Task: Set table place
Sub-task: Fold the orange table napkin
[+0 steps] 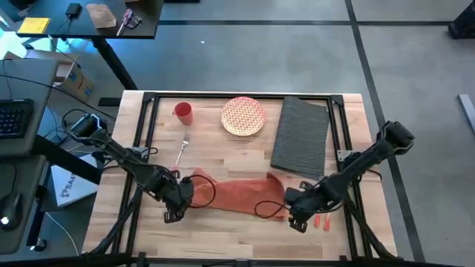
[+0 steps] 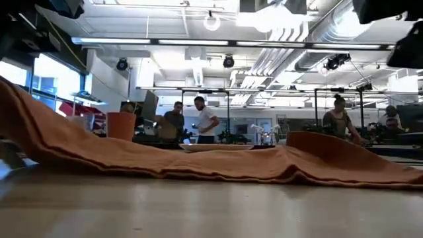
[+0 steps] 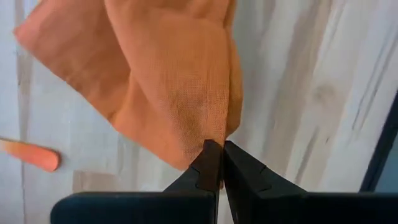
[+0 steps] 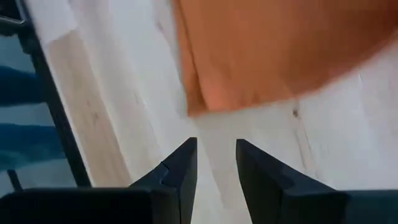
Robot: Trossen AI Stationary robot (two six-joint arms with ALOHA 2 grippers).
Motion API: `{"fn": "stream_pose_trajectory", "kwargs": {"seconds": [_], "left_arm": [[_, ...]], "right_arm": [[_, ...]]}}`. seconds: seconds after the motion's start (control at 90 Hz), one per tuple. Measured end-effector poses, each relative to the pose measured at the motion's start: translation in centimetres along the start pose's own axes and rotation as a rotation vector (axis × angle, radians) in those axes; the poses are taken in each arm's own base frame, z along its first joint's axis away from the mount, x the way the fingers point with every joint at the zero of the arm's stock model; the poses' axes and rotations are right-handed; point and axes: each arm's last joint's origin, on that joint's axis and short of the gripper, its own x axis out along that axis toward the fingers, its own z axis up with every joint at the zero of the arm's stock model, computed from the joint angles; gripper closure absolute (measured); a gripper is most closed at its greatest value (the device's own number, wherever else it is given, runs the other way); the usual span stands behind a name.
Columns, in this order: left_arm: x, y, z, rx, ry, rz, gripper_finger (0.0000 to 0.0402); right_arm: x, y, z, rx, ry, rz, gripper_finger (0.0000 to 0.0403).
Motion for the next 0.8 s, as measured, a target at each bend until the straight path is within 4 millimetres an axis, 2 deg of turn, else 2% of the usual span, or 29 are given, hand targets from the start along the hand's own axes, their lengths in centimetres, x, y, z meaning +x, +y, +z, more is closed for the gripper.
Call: {"fn": "stream_pose_trajectory", "kwargs": {"seconds": [0.1,0.267,0.522,0.656,0.8], "left_arm": [[0.0,0.0,0.0,0.017,0.010,-0.010,0.0401],[0.0,0.0,0.0,0.040,0.014,-0.015,0.0401],[0.0,0.0,0.0,0.034,0.033,-0.035,0.0401],[0.0,0.0,0.0,0.026,0.041,-0.044,0.0401],[-0.3,-0.1,-0.1,-0.020,0.058,-0.048,0.0401]], "right_arm": [[1.3,0.7,0.7,-0.178,-0.046,0.033,0.0297],[4.6,0.2,0.7,-0.325,0.015,-0.030,0.0295],[7.1,-0.7,0.8,-0.312,0.095,-0.065,0.0358],[7.3,-0.6,0.8,-0.316,0.108,-0.052,0.0395],[5.8,-0.4,1.0,-0.244,0.112,-0.073,0.0402]]}}
